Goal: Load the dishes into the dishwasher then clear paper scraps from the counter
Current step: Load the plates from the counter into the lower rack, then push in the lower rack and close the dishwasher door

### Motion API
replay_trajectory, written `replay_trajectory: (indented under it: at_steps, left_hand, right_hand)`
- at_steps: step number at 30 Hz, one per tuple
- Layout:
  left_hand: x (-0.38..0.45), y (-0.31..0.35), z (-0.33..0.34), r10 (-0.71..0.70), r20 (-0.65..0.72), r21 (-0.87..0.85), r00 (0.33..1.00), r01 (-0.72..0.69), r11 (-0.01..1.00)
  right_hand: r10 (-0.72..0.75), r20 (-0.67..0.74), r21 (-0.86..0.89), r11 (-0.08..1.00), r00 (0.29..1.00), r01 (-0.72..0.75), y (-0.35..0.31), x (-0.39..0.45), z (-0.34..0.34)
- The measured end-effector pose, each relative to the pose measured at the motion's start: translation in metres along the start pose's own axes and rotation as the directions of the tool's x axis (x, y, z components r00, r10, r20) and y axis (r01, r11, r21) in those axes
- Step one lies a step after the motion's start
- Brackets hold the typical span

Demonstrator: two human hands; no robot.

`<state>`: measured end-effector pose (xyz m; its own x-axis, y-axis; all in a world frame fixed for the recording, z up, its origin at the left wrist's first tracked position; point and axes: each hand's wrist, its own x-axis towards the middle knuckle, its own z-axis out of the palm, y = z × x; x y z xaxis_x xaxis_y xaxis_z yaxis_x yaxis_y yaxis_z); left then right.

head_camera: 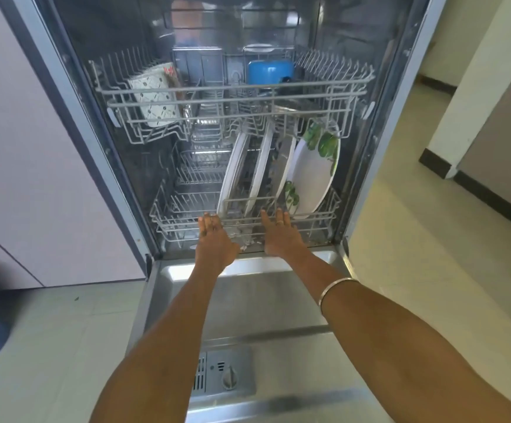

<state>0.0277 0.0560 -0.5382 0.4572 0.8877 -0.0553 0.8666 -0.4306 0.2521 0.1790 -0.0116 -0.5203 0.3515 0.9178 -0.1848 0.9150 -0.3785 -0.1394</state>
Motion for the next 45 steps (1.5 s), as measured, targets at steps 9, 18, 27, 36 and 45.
replay_trajectory:
  at_steps: [9,18,27,36,45]
  left_hand:
    - [-0.008,-0.007,-0.021,-0.03,0.137,-0.137,0.99,0.049,0.989]
    - [-0.134,-0.014,0.051,0.039,0.028,-0.159,0.999,-0.034,0.987]
    - [-0.212,0.015,0.065,0.145,0.041,-0.075,0.989,-0.141,0.987]
    - [-0.303,0.042,0.059,0.116,0.239,-0.06,0.964,-0.105,0.993]
    - [-0.415,0.067,0.029,0.075,0.448,-0.124,0.891,-0.021,0.992]
  right_hand:
    - [-0.067,-0.105,0.039,0.997,0.992,0.072,0.009,-0.066,0.012]
    - [-0.035,-0.013,0.06,0.998,0.999,0.035,0.007,-0.124,0.032]
    - [-0.026,0.003,0.075,0.997,1.0,0.026,0.01,-0.204,0.076]
    - [0.031,0.169,0.159,0.986,0.985,-0.058,0.01,-0.311,0.091]
    - [0.072,0.339,0.288,0.941,0.938,-0.176,0.01,-0.417,0.06]
